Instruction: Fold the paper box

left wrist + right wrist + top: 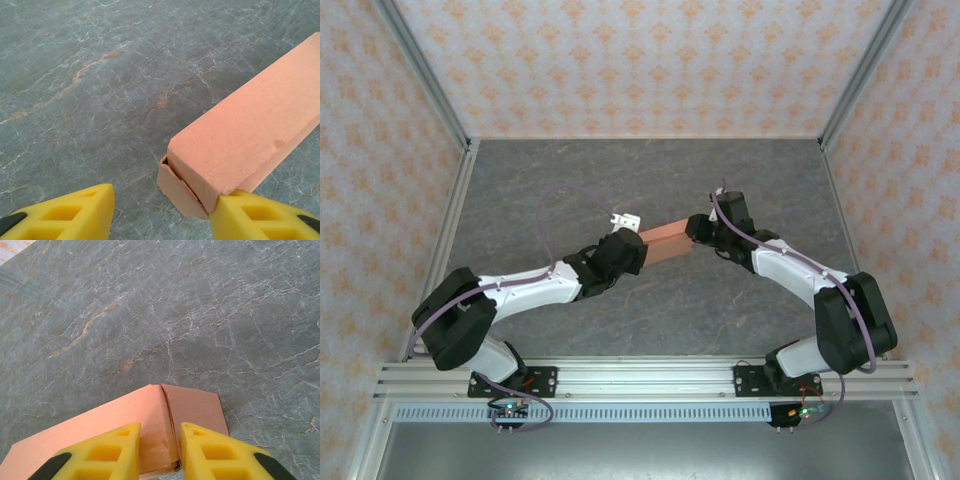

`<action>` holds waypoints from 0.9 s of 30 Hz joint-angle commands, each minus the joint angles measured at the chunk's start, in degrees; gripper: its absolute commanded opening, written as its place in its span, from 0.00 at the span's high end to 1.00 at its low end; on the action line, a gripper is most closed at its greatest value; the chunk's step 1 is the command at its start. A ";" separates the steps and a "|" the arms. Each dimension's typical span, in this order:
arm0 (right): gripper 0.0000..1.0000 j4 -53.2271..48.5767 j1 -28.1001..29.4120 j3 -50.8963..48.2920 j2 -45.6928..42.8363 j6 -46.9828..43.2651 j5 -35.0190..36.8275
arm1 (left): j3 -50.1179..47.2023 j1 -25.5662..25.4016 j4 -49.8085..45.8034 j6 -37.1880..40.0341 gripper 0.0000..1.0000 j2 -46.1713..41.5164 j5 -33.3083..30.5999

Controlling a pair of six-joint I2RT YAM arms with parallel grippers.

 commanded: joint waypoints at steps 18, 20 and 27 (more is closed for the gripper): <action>0.75 -5.72 2.26 -0.16 0.57 0.05 5.49 | -3.26 -0.28 -1.60 8.36 0.37 -4.41 7.87; 0.75 -5.75 2.37 -0.02 0.54 0.01 5.67 | -3.21 -0.07 -1.77 8.82 0.36 -4.41 8.79; 0.75 -6.36 2.66 0.50 0.61 -0.19 6.20 | -3.28 1.60 -1.55 10.00 0.31 -4.58 14.39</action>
